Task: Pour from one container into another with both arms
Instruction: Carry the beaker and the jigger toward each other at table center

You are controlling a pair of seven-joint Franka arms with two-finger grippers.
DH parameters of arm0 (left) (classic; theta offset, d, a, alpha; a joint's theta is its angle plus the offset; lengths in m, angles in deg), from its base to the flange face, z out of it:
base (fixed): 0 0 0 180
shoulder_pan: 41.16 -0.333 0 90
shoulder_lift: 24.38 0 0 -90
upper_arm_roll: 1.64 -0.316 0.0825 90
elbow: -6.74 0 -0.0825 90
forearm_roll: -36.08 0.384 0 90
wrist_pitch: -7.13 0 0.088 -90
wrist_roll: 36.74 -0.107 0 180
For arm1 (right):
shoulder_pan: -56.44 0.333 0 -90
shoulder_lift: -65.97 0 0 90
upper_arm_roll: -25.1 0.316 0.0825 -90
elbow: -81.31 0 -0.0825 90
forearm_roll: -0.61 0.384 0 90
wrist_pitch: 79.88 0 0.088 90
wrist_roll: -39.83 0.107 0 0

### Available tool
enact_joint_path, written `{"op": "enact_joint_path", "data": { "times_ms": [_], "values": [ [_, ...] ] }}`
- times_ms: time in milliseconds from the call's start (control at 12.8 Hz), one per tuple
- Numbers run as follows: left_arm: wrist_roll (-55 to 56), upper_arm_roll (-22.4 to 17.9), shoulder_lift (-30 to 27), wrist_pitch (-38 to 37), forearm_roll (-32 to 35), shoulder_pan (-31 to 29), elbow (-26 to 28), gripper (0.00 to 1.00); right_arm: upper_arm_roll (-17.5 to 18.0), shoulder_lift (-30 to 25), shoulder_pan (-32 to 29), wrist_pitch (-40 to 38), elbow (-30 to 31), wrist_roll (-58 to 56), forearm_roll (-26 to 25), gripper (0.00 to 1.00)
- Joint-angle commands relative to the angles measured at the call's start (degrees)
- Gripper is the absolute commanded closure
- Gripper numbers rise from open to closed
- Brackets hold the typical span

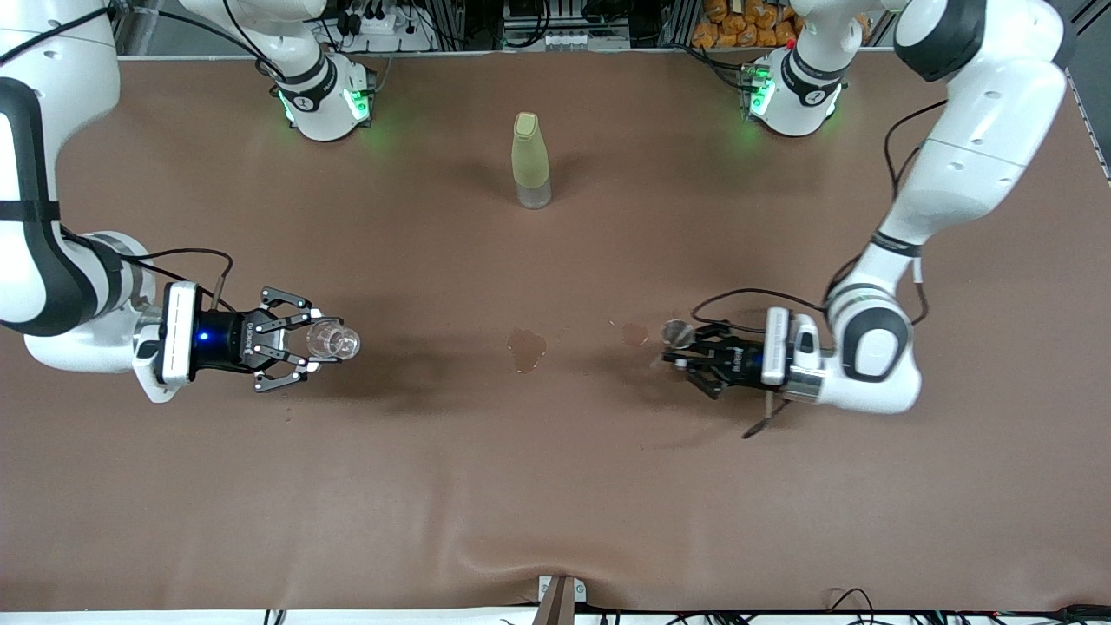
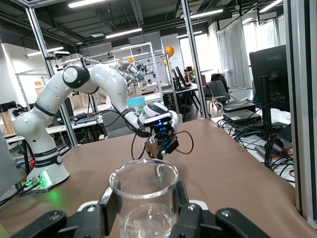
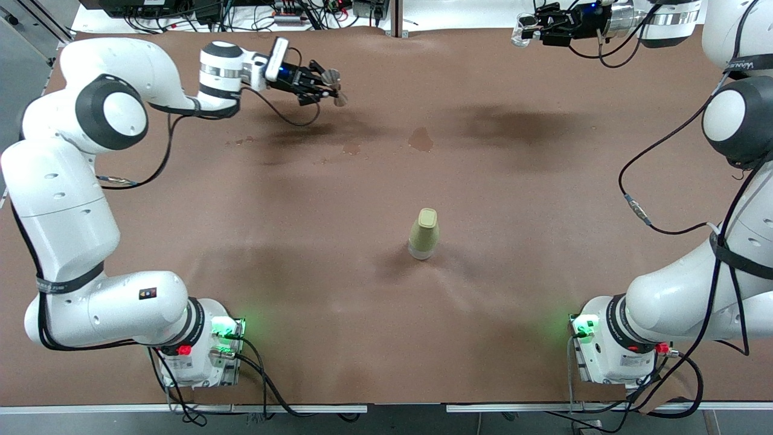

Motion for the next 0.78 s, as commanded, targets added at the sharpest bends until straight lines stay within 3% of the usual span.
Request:
{"op": "enact_joint_path", "data": {
  "times_ms": [0,235,471,706],
  "values": [
    [0.86,0.01,-0.55,4.59,-6.11,3.51,1.75,1.00,-0.36,-3.25,1.84,1.71,2.20,3.05,1.88,0.74],
    [0.77,0.01,-0.37,10.75,-13.75,8.52,2.37,1.00,-0.27,-6.14,4.30,6.96,5.52,4.21,3.27,0.76],
    [0.77,0.01,-0.11,17.60,-20.79,14.06,2.02,1.00,-0.27,-10.27,11.14,16.79,11.15,3.95,10.38,0.76],
    [0.16,-0.42,0.59,22.97,-26.16,19.77,1.58,1.00,-0.27,-10.90,17.39,23.05,12.48,3.07,15.57,0.76]
  ]
}}
